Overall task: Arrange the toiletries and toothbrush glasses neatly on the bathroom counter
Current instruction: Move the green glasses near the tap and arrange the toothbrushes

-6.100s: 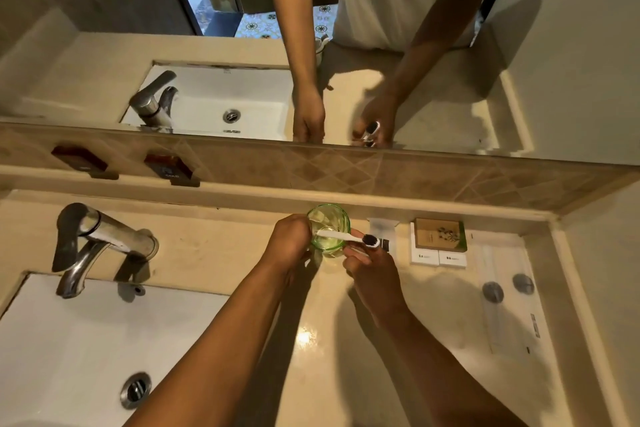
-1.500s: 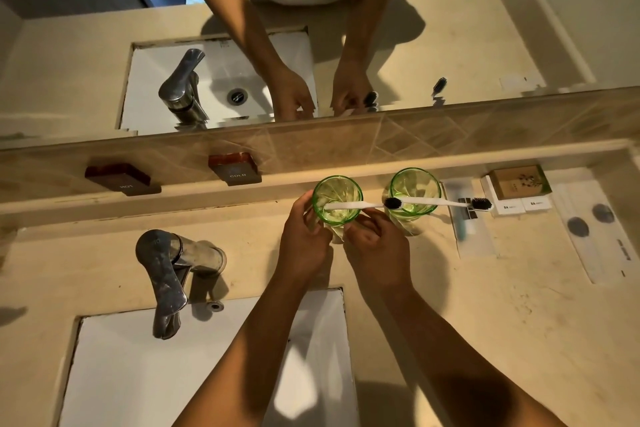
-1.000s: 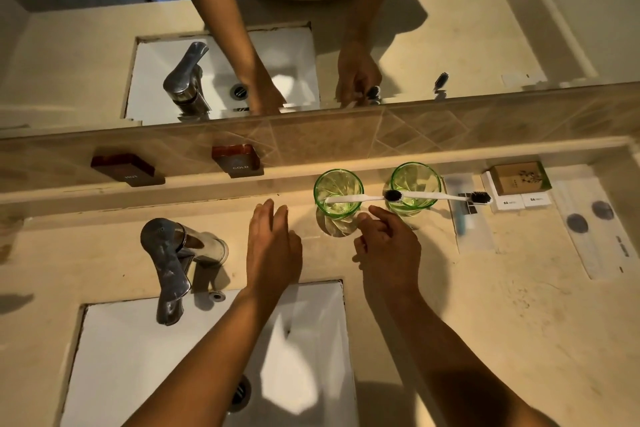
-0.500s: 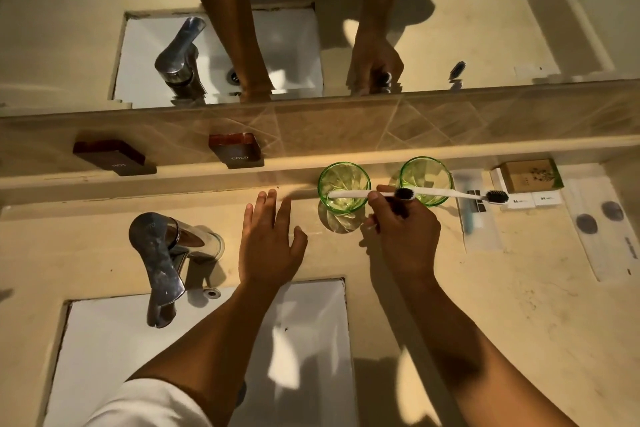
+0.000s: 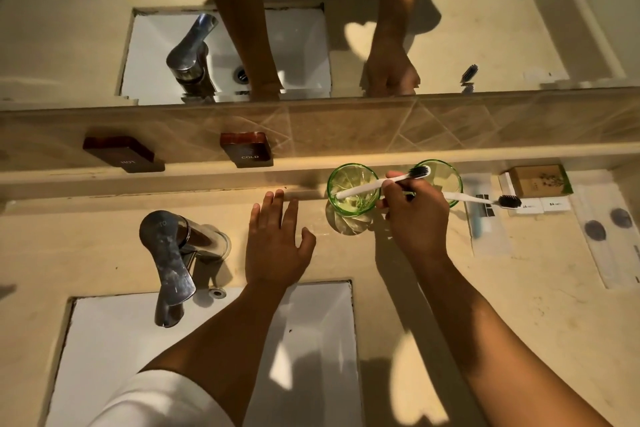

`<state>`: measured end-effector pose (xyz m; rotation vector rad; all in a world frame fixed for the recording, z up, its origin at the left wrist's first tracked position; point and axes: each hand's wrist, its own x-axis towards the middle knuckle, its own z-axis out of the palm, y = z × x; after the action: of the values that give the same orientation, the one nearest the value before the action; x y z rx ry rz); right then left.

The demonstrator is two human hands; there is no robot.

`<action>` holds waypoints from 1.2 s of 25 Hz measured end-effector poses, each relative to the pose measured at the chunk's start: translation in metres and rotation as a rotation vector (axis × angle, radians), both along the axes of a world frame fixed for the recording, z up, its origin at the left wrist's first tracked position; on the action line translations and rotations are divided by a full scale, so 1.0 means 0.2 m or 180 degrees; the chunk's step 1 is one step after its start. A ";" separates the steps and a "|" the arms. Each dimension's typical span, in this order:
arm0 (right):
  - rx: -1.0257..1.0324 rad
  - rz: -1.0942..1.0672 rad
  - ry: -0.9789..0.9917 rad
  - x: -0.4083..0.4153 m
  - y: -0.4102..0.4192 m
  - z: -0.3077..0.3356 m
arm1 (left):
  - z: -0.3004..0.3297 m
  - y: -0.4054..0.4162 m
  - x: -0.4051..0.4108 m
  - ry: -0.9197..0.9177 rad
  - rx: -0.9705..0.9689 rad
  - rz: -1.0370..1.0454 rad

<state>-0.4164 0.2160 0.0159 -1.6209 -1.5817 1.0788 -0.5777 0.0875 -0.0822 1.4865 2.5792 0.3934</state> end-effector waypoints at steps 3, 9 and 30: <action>-0.0254 -0.0221 0.0431 -0.03 0.03 0.02 | -0.01 0.00 0.00 0.0029 0.0027 0.0003; -0.0439 -0.0361 0.0821 -0.06 0.09 0.04 | -0.01 0.00 0.00 -0.0014 0.0041 0.0033; -0.0365 -0.0188 0.0652 -0.09 0.11 0.00 | 0.00 0.00 0.01 0.0001 0.0053 0.0040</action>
<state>-0.4350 0.2387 0.0150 -1.5647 -1.3528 1.2801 -0.5767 0.0879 -0.0821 1.4764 2.5931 0.4171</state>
